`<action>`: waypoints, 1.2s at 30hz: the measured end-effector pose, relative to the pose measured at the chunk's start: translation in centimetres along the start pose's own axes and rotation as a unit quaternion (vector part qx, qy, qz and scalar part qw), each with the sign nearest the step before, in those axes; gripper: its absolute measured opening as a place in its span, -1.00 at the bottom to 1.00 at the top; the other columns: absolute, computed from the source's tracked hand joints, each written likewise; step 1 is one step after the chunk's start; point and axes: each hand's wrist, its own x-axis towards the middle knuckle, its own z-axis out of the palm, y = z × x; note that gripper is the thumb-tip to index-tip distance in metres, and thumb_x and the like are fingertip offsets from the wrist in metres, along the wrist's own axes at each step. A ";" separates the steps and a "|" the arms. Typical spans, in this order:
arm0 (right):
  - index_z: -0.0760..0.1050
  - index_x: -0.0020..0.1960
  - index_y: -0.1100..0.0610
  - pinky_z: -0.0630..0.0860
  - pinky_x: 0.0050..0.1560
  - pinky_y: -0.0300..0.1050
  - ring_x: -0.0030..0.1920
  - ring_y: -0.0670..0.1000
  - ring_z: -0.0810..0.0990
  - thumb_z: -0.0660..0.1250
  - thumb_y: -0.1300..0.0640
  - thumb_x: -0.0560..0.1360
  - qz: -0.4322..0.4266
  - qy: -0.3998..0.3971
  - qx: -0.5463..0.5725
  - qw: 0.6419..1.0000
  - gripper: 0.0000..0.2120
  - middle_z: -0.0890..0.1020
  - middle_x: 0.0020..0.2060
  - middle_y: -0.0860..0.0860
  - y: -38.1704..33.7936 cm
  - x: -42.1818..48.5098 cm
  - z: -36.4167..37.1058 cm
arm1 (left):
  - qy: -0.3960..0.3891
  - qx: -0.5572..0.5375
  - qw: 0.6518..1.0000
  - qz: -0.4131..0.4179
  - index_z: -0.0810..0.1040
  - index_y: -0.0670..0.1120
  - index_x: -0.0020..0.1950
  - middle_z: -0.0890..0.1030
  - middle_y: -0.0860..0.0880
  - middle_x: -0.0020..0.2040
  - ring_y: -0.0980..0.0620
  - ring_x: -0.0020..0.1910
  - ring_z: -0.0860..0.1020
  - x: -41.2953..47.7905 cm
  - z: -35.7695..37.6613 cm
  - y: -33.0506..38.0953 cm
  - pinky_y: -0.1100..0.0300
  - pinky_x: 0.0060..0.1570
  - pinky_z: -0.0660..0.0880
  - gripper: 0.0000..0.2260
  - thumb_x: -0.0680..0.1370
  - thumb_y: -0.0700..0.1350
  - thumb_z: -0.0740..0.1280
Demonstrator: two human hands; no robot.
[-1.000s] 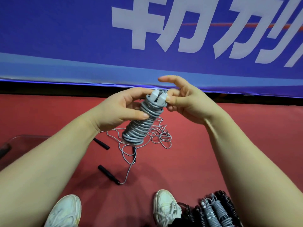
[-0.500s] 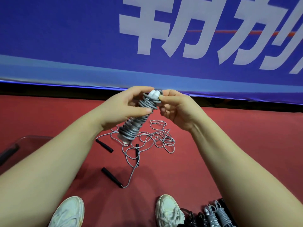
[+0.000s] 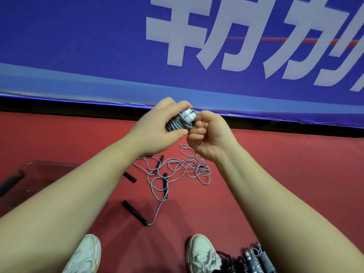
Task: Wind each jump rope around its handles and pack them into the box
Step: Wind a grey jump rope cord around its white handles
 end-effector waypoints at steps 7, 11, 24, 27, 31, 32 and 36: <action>0.47 -0.07 0.07 0.26 -0.31 -0.25 -0.33 -0.11 0.38 0.28 0.24 0.42 -0.107 -0.045 -0.166 0.979 -0.88 0.50 -0.28 -0.05 0.4 0.8 -0.7 | 0.020 -0.169 0.984 -0.054 0.41 0.29 0.16 0.51 0.04 0.08 0.18 0.10 0.50 -0.2 0.3 -0.6 0.22 0.24 0.39 -0.59 0.32 0.15 0.31; 0.46 -0.01 0.18 0.41 -0.23 -0.24 -0.22 -0.01 0.55 0.25 0.34 0.47 -0.164 -0.036 -0.099 0.981 -0.86 0.58 -0.17 0.08 0.4 1.2 -0.3 | 0.038 -0.190 0.978 -0.071 0.42 0.25 0.14 0.54 0.06 0.17 -0.01 0.11 0.56 0.0 0.0 -0.3 -0.11 0.18 0.48 -0.58 0.30 0.13 0.35; 0.42 -0.18 0.15 0.41 -0.45 -0.32 -0.42 -0.07 0.46 0.17 0.45 0.47 -0.202 -0.027 -0.099 0.974 -0.77 0.53 -0.42 -0.03 -0.1 0.8 0.5 | 0.028 -0.302 0.947 -0.104 0.48 -0.02 0.12 0.58 0.07 -0.01 0.21 -0.11 0.56 0.4 0.6 0.1 0.32 -0.03 0.50 -0.79 0.52 -0.20 0.36; 0.39 -0.25 0.15 0.32 -0.51 -0.33 -0.55 -0.15 0.36 0.20 0.45 0.45 -0.227 0.011 -0.176 0.958 -0.77 0.43 -0.49 -0.05 0.2 0.8 0.6 | 0.059 -0.239 0.958 -0.143 0.57 0.03 0.02 0.64 0.08 -0.07 0.13 -0.07 0.60 0.6 1.1 0.0 0.14 0.08 0.52 -0.92 0.56 -0.04 0.33; 0.39 -0.23 0.14 0.40 -0.47 -0.31 -0.43 -0.10 0.45 0.26 0.42 0.44 -0.252 0.030 -0.270 0.929 -0.79 0.46 -0.35 0.01 0.7 0.7 0.8 | 0.053 -0.303 0.935 -0.177 0.62 0.03 -0.02 0.68 -0.03 -0.03 -0.03 0.00 0.65 0.6 0.6 -0.3 -0.01 0.13 0.54 -0.90 0.48 -0.08 0.38; 0.40 -0.21 0.14 0.45 -0.44 -0.30 -0.37 -0.07 0.48 0.28 0.41 0.44 -0.253 0.029 -0.277 0.927 -0.80 0.49 -0.30 0.03 0.7 0.6 0.9 | 0.052 -0.311 0.931 -0.182 0.62 0.02 -0.02 0.68 -0.05 -0.02 -0.04 0.00 0.65 0.6 0.4 -0.3 -0.01 0.12 0.54 -0.89 0.50 -0.14 0.36; 0.45 -0.11 0.14 0.52 -0.27 -0.26 -0.28 -0.06 0.54 0.36 0.35 0.45 -0.253 -0.010 -0.293 0.922 -0.85 0.55 -0.27 0.03 0.5 0.4 1.1 | 0.041 -0.402 0.891 -0.208 0.59 -0.05 0.03 0.66 0.01 -0.08 0.05 -0.13 0.63 0.6 -0.2 -0.1 0.17 -0.07 0.56 -0.76 0.56 -0.33 0.22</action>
